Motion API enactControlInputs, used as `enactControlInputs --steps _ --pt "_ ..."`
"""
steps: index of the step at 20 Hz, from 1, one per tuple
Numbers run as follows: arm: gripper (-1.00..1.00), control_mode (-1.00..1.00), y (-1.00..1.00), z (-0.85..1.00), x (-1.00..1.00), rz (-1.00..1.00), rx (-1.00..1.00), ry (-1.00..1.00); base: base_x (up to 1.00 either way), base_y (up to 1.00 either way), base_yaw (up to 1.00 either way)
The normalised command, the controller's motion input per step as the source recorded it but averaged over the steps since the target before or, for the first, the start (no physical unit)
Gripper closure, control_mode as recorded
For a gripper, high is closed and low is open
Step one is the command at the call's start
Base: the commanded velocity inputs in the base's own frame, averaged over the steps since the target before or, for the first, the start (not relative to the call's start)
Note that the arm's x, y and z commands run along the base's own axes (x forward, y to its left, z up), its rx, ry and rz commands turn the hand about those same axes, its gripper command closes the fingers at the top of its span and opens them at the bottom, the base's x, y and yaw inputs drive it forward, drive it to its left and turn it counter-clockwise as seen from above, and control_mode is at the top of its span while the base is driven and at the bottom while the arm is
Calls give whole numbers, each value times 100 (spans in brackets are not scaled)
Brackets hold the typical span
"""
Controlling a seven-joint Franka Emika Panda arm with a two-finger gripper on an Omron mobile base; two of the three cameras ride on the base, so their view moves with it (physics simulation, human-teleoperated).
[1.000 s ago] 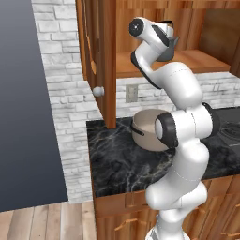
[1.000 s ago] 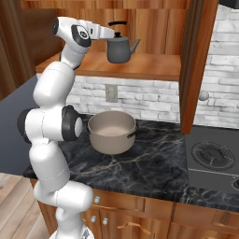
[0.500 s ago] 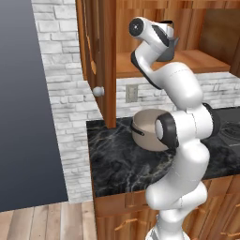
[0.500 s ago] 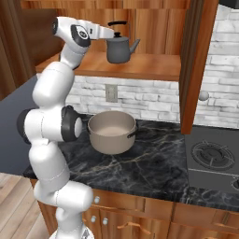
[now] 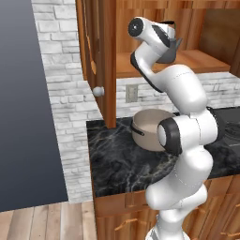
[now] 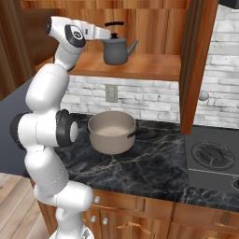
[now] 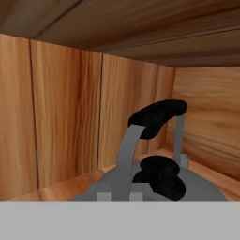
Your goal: Pick the kettle from the cabinet and place it on a stove burner. Then pick the pot from the counter and place it on another stove burner. Finally, turn both burners on.
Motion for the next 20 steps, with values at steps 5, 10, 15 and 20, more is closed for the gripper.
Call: enactControlInputs --steps 5,10,15,20 --pt "100 -100 2 -3 -45 -3 0 -3 0 0 0" --pt "100 -100 3 -1 -47 -3 0 -5 0 0 0" --pt "100 -100 5 0 -49 -4 0 -5 0 0 0" --pt "100 -100 6 0 -44 -4 0 -5 0 0 0"
